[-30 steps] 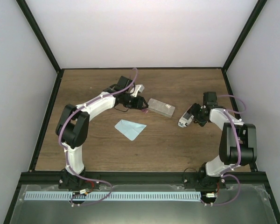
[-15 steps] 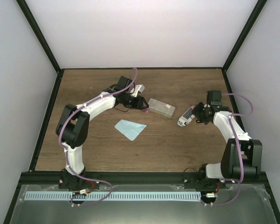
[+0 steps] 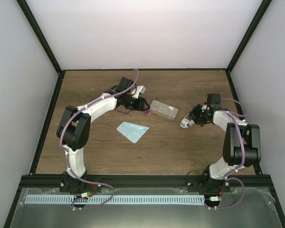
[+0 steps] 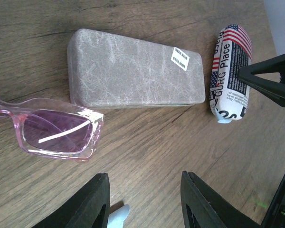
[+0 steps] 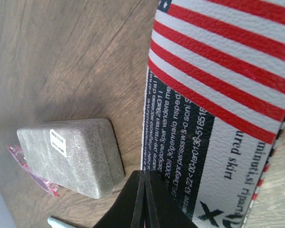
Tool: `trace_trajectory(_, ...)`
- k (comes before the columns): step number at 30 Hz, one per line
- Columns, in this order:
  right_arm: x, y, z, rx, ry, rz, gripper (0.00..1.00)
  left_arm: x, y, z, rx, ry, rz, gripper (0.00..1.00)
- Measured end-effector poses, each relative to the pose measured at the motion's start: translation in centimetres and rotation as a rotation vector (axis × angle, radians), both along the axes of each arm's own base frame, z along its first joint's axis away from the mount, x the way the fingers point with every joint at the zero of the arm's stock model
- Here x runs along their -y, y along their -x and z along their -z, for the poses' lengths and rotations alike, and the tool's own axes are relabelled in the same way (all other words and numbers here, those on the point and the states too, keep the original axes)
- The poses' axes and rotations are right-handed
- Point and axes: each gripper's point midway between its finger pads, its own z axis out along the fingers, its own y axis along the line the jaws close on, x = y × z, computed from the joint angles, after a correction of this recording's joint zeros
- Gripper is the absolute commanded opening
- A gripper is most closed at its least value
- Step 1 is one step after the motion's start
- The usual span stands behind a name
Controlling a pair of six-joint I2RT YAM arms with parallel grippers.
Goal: Organize the sunglasses
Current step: Adjust the sunglasses case at the center of the board.
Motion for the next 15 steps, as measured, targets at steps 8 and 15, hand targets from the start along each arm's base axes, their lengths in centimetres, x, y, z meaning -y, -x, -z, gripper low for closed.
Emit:
trace_trajectory(8,-0.1,-0.1,-0.1,0.008,-0.004,-0.005,0.02,-0.5,-0.4,0.1,0.005,-0.011,-0.016,0.43)
trace_trajectory(15,-0.1,0.1,-1.3,0.001,0.027,0.0,0.1,-1.2,-1.1,0.4,0.02,-0.042,-0.052,0.49)
